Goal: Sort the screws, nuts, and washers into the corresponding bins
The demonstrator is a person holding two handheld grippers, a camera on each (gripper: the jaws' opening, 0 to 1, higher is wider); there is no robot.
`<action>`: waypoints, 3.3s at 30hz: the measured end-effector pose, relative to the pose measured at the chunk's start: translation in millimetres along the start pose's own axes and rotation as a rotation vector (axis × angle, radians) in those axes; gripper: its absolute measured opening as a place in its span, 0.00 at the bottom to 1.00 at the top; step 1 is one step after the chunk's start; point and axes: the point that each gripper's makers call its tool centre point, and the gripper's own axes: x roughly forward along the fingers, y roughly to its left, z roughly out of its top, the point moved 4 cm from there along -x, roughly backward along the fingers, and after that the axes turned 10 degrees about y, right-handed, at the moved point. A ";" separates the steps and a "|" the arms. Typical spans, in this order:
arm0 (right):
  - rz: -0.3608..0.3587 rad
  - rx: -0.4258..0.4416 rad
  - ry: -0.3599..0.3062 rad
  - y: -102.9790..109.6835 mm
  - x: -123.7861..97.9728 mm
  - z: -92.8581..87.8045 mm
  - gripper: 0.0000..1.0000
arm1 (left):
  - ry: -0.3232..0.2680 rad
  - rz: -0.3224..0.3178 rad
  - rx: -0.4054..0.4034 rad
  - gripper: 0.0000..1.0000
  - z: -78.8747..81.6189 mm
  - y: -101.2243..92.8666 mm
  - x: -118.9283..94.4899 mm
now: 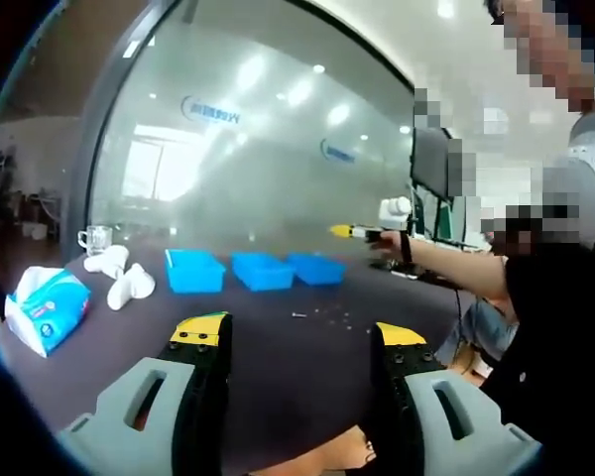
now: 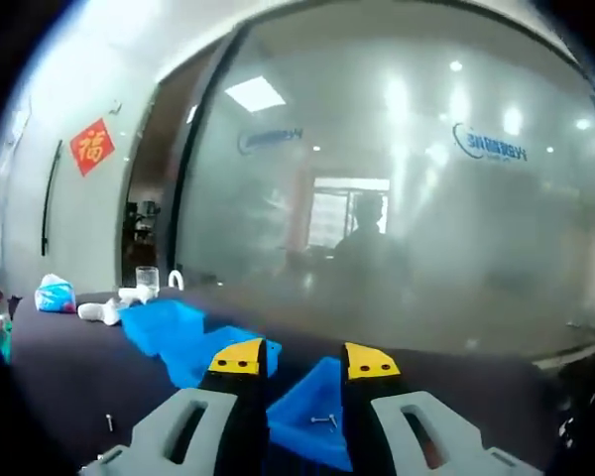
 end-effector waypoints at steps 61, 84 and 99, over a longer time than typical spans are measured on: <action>0.514 -0.128 0.275 97.0 -187.1 -85.1 0.31 | 0.054 0.004 0.073 0.55 2.1 -13.9 10.1; 0.651 -0.372 0.449 121.7 -143.8 -59.4 0.31 | 0.095 0.026 0.051 0.55 -11.2 -6.7 6.7; 0.704 -0.493 0.530 144.4 -94.0 -47.7 0.30 | 0.077 0.050 0.023 0.55 -16.2 3.9 -2.6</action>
